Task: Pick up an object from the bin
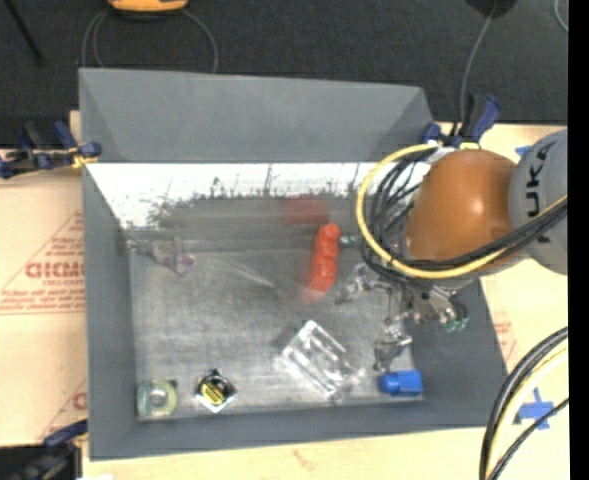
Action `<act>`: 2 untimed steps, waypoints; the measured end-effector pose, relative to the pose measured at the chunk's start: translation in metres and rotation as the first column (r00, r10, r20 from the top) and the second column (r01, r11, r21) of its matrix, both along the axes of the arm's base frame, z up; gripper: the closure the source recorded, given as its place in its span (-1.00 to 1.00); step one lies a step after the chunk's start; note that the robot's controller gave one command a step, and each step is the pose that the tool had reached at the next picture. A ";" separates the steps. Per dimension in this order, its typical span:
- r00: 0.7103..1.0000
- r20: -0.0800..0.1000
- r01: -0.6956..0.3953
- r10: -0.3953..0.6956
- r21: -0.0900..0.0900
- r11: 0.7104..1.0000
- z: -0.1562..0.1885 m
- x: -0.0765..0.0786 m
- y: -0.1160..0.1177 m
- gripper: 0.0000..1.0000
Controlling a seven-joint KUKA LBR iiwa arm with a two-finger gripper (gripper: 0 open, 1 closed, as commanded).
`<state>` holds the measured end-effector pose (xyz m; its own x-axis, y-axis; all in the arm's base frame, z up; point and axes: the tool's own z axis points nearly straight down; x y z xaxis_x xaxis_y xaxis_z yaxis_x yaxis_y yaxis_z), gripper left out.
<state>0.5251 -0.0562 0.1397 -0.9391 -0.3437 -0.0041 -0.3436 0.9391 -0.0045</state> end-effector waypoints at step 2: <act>1.000 0.011 0.010 -0.010 0.006 1.000 -0.031 0.007 0.042 -1.00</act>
Offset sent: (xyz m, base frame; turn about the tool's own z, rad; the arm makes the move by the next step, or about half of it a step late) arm 0.0028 0.0707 -0.0681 0.0902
